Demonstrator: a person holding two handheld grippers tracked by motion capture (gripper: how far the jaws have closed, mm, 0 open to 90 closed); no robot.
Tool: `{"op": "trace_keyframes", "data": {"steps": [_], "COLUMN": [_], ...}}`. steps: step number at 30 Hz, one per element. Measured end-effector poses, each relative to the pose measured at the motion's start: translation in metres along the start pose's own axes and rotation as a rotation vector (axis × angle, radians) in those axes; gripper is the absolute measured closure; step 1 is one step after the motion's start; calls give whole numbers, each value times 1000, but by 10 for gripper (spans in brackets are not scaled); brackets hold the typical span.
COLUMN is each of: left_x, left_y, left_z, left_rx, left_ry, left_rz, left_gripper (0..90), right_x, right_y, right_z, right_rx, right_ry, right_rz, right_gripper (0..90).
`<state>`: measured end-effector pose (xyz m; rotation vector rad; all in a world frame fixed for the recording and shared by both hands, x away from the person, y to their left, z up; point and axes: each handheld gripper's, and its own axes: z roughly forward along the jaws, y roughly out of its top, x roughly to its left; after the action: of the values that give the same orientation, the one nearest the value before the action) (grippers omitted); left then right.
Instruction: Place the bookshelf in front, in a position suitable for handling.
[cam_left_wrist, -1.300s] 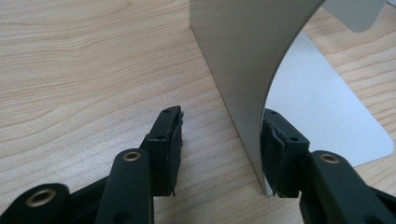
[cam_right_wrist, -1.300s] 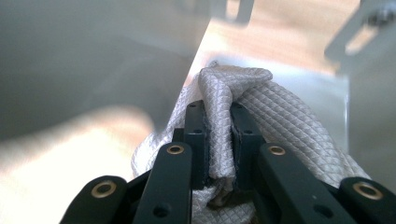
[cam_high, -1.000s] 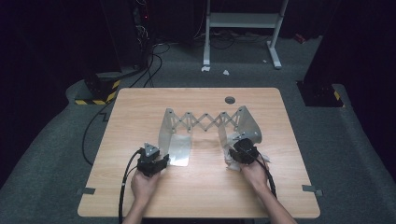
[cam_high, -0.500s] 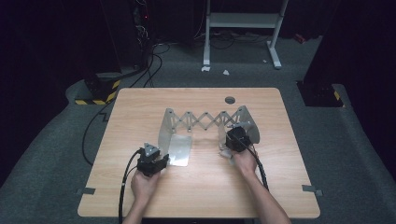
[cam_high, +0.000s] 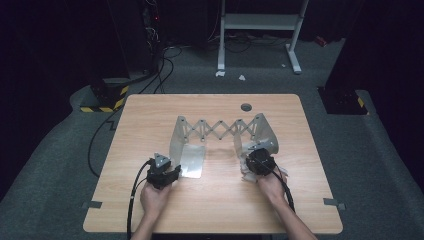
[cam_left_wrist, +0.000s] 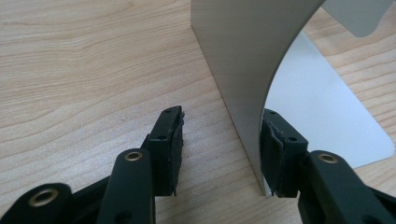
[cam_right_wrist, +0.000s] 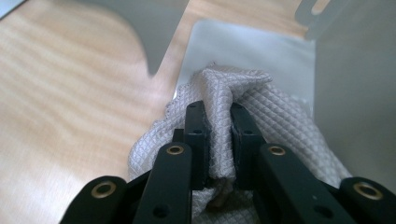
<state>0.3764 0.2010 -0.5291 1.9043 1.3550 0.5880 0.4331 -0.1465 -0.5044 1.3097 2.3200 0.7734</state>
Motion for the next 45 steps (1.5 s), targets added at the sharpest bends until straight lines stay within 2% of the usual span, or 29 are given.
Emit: {"op": "trace_keyframes", "data": {"steps": [10,15,19,21,28,32,35,38,39,41,45], "left_x": [0,0,0,0,0,0,0,0,0,0,0], "left_y": [0,0,0,0,0,0,0,0,0,0,0], "left_z": [0,0,0,0,0,0,0,0,0,0,0], "left_rx": [0,-1,-1,-1,-1,-1,1,0,1,0,0], "left_ry": [0,0,1,2,2,1,-3,-5,-4,-4,-4], "left_rz": [1,1,2,2,2,0,2,3,2,2,2], "left_gripper": [536,537,537,535,535,538,552,558,560,560,560], "right_x": [-10,-11,-11,-7,-1,1,2,1,0,0,-5], "right_y": [32,35,34,30,-1,-8,-3,7,14,17,25], "right_z": [30,35,33,28,0,-7,-3,5,12,14,19], "right_rx": [-33,-54,-40,-29,10,23,17,13,7,6,12], "right_ry": [-31,-28,-15,-14,-9,-20,-31,-41,-56,-62,-107], "right_rz": [110,120,108,69,-19,-30,-33,-16,-2,1,1], "right_gripper": [803,803,807,807,806,806,806,806,807,807,809]}}
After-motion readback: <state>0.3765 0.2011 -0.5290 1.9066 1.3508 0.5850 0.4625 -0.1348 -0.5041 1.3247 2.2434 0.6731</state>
